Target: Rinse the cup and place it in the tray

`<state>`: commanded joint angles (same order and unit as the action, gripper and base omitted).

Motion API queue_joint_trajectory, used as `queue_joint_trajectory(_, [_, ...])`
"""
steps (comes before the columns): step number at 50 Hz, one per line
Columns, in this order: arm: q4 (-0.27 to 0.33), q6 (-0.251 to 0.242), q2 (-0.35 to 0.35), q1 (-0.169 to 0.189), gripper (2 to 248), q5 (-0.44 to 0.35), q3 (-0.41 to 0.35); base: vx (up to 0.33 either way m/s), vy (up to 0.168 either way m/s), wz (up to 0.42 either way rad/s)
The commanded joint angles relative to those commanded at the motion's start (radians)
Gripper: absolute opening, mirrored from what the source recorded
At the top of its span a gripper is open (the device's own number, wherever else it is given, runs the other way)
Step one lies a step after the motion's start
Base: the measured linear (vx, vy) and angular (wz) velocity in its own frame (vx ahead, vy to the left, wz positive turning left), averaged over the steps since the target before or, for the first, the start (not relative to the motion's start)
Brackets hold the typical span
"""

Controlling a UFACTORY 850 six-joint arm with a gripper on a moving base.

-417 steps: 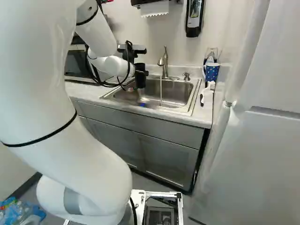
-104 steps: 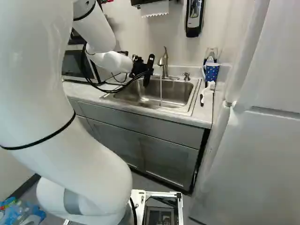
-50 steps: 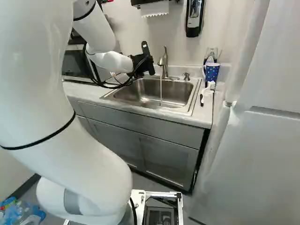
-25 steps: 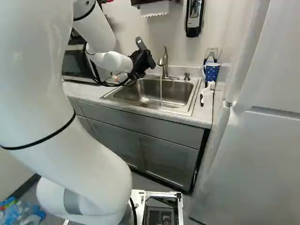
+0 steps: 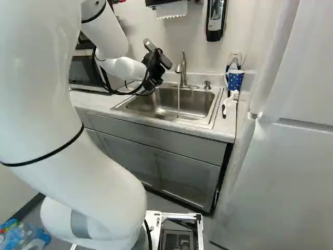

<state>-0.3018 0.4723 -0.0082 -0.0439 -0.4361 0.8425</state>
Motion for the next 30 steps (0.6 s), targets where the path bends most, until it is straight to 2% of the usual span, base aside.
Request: queue_joint_trajectory(30, [0.000,-0.315,0.000,0.000,126,0.000,0.000,0.000,0.000,0.000])
